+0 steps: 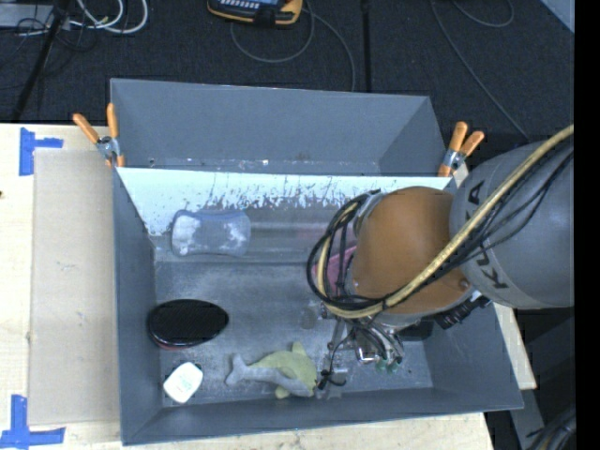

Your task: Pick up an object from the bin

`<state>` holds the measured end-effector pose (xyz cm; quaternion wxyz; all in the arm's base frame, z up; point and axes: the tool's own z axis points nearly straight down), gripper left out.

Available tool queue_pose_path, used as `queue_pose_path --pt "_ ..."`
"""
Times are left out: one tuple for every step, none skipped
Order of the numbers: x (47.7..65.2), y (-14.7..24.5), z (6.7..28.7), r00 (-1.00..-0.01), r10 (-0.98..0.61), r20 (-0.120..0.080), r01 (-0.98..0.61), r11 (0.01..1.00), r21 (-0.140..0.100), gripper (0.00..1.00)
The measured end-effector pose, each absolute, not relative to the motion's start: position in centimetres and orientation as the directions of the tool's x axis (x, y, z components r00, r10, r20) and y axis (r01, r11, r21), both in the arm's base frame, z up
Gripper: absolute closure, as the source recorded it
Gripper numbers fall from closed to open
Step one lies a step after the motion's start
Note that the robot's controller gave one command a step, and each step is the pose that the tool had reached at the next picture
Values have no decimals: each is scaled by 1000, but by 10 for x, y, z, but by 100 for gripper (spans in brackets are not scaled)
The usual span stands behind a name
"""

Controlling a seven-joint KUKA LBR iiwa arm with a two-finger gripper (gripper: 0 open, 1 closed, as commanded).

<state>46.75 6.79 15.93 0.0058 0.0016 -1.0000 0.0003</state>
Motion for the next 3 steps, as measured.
queue_pose_path --pt "470 68 163 -1000 0 3 0 1000 0 0" --pt "470 68 163 -1000 -1 4 -1 1000 0 0" --pt "489 88 128 -984 -177 4 -177 984 1 0"
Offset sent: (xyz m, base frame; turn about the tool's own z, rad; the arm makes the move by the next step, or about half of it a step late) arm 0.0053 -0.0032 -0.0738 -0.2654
